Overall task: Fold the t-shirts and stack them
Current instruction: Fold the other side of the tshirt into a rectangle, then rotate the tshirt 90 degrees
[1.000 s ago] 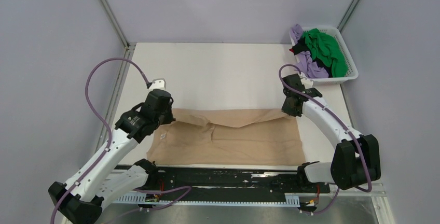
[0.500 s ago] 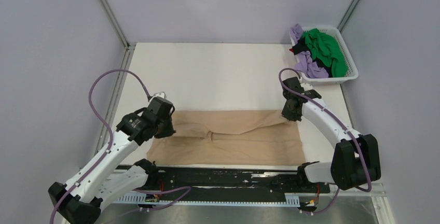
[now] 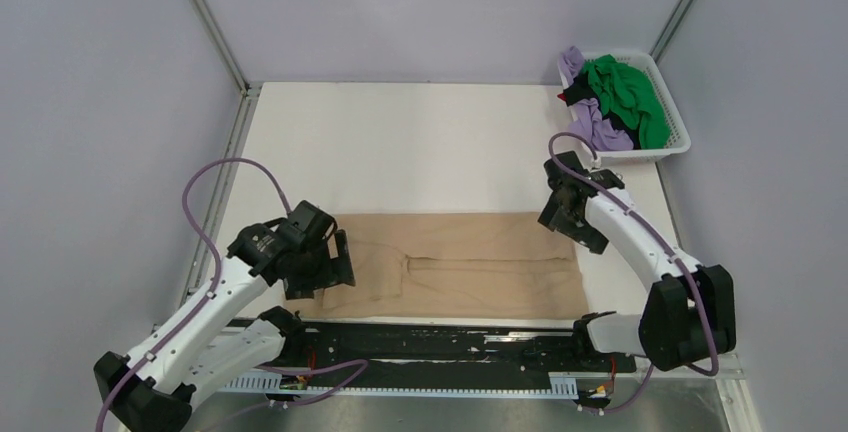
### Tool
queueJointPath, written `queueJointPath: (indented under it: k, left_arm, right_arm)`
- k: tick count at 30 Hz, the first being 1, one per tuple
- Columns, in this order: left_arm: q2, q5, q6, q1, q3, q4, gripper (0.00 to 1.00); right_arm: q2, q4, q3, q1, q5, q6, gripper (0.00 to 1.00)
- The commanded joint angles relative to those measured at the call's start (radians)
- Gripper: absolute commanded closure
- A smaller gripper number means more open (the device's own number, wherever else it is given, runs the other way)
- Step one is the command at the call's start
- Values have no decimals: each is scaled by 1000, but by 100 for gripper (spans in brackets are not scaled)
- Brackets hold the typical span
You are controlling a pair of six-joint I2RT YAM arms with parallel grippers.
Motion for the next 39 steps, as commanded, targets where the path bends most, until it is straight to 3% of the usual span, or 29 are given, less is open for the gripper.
queueJointPath:
  k: [1, 10, 16, 21, 25, 30, 34, 39]
  left_arm:
    - [-23, 18, 11, -7, 71, 115, 1]
    - [318, 70, -52, 32, -17, 676, 0]
    - [542, 144, -137, 185, -143, 996, 0]
    - [743, 59, -139, 256, -57, 1081, 0]
    - [954, 14, -129, 287, 169, 1093, 0]
    - [1282, 61, -106, 316, 651, 1005, 0]
    - [1578, 218, -142, 331, 1070, 914, 0]
    - [1843, 401, -310, 316, 1347, 1049, 0]
  right_arm:
    - [-107, 61, 37, 3, -13, -35, 0]
    - [-134, 513, -97, 2, -585, -198, 0]
    - [-3, 596, -136, 3, -635, -198, 0]
    - [70, 606, -154, 1, -597, -211, 0]
    - [126, 609, -165, 1, -594, -217, 0]
    - [148, 637, -204, 11, -711, -232, 0]
    - [139, 637, -213, 66, -796, -229, 0]
    - [180, 659, -167, 222, -818, -228, 0]
